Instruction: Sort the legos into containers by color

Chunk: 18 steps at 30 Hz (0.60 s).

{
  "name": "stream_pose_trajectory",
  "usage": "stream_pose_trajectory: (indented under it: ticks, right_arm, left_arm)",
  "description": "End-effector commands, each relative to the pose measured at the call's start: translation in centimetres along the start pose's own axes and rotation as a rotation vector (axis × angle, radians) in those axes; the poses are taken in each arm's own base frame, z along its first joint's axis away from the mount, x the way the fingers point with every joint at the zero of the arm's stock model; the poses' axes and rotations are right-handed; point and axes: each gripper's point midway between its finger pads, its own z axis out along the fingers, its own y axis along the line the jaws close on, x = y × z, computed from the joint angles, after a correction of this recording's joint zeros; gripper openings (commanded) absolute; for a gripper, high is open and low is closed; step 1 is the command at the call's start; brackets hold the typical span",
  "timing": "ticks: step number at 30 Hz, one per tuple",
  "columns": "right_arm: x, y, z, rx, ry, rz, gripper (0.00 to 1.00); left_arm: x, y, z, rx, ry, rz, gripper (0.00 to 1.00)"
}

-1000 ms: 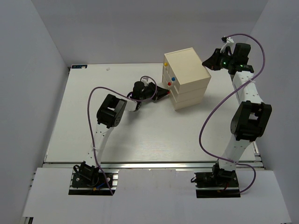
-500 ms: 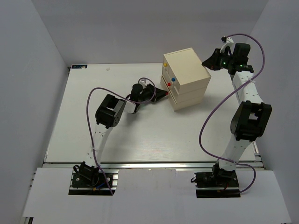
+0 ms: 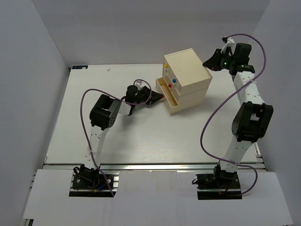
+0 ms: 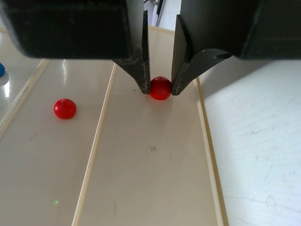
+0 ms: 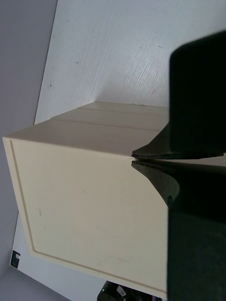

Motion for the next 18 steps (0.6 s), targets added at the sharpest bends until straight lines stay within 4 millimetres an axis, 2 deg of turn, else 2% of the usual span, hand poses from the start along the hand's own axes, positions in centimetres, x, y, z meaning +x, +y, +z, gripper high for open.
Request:
stream_pose_trajectory:
  ticks: [1, 7, 9, 10, 11, 12, 13, 14, 15, 16, 17, 18]
  right_arm:
    - [9.1, -2.2, 1.2, 0.071, 0.255, 0.179, 0.05]
    - [9.3, -2.3, 1.3, 0.073, 0.258, 0.179, 0.05]
    - [9.2, -2.3, 1.3, 0.070, 0.257, 0.182, 0.06]
    - [9.2, -2.1, 1.3, 0.064, 0.256, 0.180, 0.07]
    - [9.1, -1.9, 1.4, 0.052, 0.256, 0.181, 0.11]
    - [9.1, -1.8, 1.3, 0.046, 0.254, 0.183, 0.22]
    - [9.0, -1.6, 1.4, 0.037, 0.253, 0.180, 0.27]
    - [8.7, -1.2, 1.3, 0.018, 0.246, 0.179, 0.35]
    - [8.5, -1.0, 1.2, 0.010, 0.241, 0.172, 0.47]
    - [8.1, -0.7, 1.0, 0.003, 0.233, 0.166, 0.51]
    - [7.8, -0.5, 0.9, -0.005, 0.224, 0.161, 0.60]
    - [7.5, -0.3, 0.7, -0.009, 0.216, 0.152, 0.65]
  left_arm:
    - [-0.5, -2.2, -1.8, 0.017, 0.017, 0.049, 0.08]
    - [-0.6, -1.9, -2.4, 0.005, 0.018, 0.059, 0.08]
    - [-1.0, -2.0, -2.6, 0.009, 0.014, 0.061, 0.13]
    - [-1.0, -2.2, -2.5, 0.013, 0.019, 0.063, 0.21]
    - [-1.0, -2.2, -2.4, 0.011, 0.023, 0.062, 0.39]
    - [-1.1, -2.6, -2.2, 0.022, 0.030, 0.073, 0.48]
    - [-1.2, -2.9, -2.1, 0.025, 0.035, 0.078, 0.62]
    - [-1.2, -2.9, -2.0, 0.020, 0.043, 0.077, 0.88]
    - [-1.5, -3.8, -1.7, 0.036, 0.044, 0.095, 0.98]
    - [-1.4, -4.1, -1.7, 0.042, 0.054, 0.100, 0.98]
    - [-1.5, -4.2, -1.7, 0.035, 0.055, 0.103, 0.98]
    - [-1.7, -5.4, -1.7, 0.049, 0.052, 0.123, 0.98]
